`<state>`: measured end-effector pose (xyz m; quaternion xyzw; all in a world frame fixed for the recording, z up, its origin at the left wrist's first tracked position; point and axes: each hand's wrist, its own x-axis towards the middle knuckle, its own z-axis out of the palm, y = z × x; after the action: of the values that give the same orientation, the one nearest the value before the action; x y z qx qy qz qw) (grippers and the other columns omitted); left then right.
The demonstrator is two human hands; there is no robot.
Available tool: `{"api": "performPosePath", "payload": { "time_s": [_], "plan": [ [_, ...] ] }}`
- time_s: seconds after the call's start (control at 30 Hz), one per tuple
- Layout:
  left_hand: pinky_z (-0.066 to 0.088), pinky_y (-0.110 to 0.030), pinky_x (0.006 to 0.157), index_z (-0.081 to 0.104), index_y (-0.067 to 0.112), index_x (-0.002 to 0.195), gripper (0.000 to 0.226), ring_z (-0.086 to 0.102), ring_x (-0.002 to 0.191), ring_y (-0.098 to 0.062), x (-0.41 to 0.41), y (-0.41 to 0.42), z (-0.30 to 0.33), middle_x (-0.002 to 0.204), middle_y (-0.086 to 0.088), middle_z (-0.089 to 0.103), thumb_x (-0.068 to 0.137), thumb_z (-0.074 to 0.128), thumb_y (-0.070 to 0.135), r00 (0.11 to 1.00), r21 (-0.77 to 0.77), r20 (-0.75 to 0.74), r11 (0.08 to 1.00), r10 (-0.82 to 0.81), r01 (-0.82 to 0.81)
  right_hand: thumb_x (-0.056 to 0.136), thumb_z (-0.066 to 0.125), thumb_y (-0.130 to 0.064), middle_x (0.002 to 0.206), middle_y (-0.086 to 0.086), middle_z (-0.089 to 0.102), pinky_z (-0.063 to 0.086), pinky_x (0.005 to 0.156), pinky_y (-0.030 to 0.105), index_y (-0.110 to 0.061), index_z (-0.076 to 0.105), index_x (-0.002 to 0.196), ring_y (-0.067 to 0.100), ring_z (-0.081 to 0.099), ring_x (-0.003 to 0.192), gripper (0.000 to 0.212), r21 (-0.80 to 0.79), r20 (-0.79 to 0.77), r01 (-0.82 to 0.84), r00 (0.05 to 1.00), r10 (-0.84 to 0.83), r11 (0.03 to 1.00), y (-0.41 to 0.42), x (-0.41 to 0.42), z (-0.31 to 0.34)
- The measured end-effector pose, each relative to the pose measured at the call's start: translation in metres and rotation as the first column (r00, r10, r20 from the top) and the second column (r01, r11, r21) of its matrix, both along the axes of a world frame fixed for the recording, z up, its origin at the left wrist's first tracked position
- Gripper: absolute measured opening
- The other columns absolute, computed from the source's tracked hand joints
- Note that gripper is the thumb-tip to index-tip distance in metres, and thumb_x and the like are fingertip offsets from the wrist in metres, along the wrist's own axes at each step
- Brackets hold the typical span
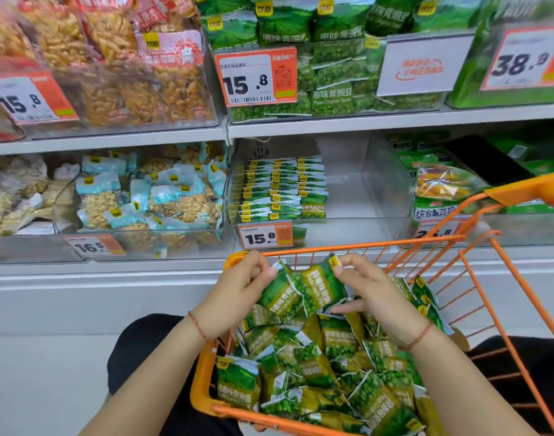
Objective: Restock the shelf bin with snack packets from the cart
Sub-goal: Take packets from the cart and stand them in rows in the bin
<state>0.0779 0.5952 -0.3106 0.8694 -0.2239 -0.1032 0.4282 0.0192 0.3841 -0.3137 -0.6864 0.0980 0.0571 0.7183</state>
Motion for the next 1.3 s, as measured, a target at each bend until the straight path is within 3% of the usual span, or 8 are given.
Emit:
{"api": "performPosePath", "payload": {
  "time_s": [0.2,0.37,0.53,0.67,0.83,1.0,1.13,1.3],
  "plan": [
    [0.059,-0.033,0.062,0.056,0.009,0.098,0.021,0.060,0.095,-0.003,0.000,-0.017,0.008,0.103,0.000,0.060,0.098,0.046,0.027,0.795,-0.345,-0.599,0.867,0.090,-0.359,0.093,0.055,-0.020,0.085,0.000,0.067,0.052,0.048,0.021,-0.014,0.062,0.096,0.010,0.065,0.064,0.010,0.456,-0.208,0.373,0.927,-0.311,0.808,-0.017,0.001,0.000],
    [0.057,-0.027,0.051,0.062,0.014,0.100,0.016,0.070,0.071,-0.012,0.000,-0.024,0.008,0.086,0.007,0.071,0.097,0.049,0.024,0.582,-0.409,-0.813,0.736,-0.026,-0.539,0.086,0.063,-0.022,0.076,-0.003,0.068,0.054,0.059,0.025,-0.016,0.065,0.089,0.011,0.065,0.068,0.007,0.556,-0.346,0.405,0.907,-0.241,0.726,-0.019,-0.002,0.001],
    [0.060,-0.029,0.069,0.061,0.005,0.107,0.030,0.070,0.086,-0.011,0.003,-0.024,0.005,0.106,-0.004,0.066,0.081,0.063,0.020,0.557,-0.476,-0.817,0.721,-0.151,-0.503,0.085,0.042,0.005,0.101,0.007,0.056,0.051,0.078,0.035,-0.007,0.056,0.106,0.018,0.058,0.082,0.028,0.575,-0.384,0.406,0.900,-0.204,0.711,-0.019,-0.003,0.003],
    [0.058,-0.027,0.076,0.059,0.005,0.118,0.049,0.069,0.090,-0.011,0.003,-0.021,0.000,0.103,-0.005,0.071,0.070,0.069,0.004,0.630,-0.479,-0.765,0.774,-0.136,-0.415,0.081,0.057,0.013,0.118,0.006,0.050,0.045,0.093,0.038,-0.004,0.049,0.129,0.018,0.053,0.098,0.052,0.448,-0.368,0.399,0.898,-0.241,0.800,-0.017,0.002,-0.004],
    [0.056,-0.023,0.080,0.058,0.008,0.116,0.040,0.070,0.090,-0.014,0.006,-0.017,0.000,0.099,-0.005,0.073,0.079,0.064,-0.005,0.712,-0.459,-0.699,0.806,-0.068,-0.373,0.083,0.059,0.007,0.101,0.006,0.057,0.040,0.082,0.027,-0.003,0.057,0.092,0.012,0.051,0.086,0.013,0.505,-0.428,0.466,0.866,-0.257,0.726,-0.019,0.001,-0.004],
    [0.053,-0.022,0.070,0.060,0.015,0.100,0.033,0.065,0.069,-0.005,0.004,-0.023,0.005,0.078,0.007,0.069,0.069,0.069,0.015,0.691,-0.468,-0.716,0.801,-0.096,-0.373,0.083,0.058,0.006,0.098,0.006,0.057,0.046,0.077,0.028,-0.003,0.055,0.102,0.017,0.054,0.091,0.021,0.490,-0.451,0.440,0.866,-0.213,0.752,-0.015,-0.001,-0.005],
    [0.046,-0.028,0.074,0.060,0.018,0.075,0.008,0.059,0.054,-0.004,0.000,-0.033,0.008,0.060,0.008,0.061,0.080,0.062,0.013,0.649,-0.499,-0.742,0.785,-0.168,-0.367,0.083,0.054,0.013,0.088,0.010,0.058,0.045,0.073,0.024,-0.001,0.056,0.078,0.016,0.055,0.080,0.015,0.434,-0.397,0.411,0.886,-0.239,0.801,-0.010,-0.001,-0.004],
    [0.049,-0.023,0.072,0.065,0.012,0.106,0.036,0.067,0.079,-0.007,0.001,-0.044,0.010,0.090,0.004,0.072,0.071,0.070,0.021,0.705,-0.451,-0.692,0.857,-0.158,-0.250,0.087,0.056,0.004,0.075,0.008,0.069,0.054,0.077,0.033,-0.004,0.060,0.084,0.017,0.064,0.074,0.009,0.526,-0.342,0.312,0.929,-0.139,0.791,-0.007,-0.002,-0.005]
  ]
}}
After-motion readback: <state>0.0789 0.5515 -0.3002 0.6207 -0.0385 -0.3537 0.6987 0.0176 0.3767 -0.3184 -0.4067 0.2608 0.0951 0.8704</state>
